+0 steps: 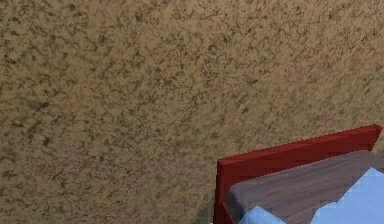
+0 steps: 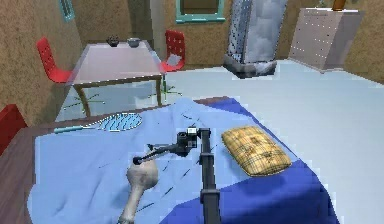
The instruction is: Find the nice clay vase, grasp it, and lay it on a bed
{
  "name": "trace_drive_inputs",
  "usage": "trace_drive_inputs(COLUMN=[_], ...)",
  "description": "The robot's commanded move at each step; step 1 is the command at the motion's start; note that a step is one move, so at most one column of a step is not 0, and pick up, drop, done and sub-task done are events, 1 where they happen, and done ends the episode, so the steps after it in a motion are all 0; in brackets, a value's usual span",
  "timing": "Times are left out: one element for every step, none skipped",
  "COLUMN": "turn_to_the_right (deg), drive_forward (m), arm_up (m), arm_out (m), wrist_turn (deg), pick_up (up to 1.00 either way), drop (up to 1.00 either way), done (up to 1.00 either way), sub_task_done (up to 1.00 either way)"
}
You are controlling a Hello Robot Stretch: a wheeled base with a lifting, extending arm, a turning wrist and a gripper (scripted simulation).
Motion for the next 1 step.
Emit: trace_drive_inputs(turn_to_the_right=[0.0], drive_forward=[0.00], arm_up=[0.10], arm_out=[0.00], wrist_turn=[0.0], pick_up=[0.00], drop=[0.00], done=[0.00], sub_task_done=[0.00])
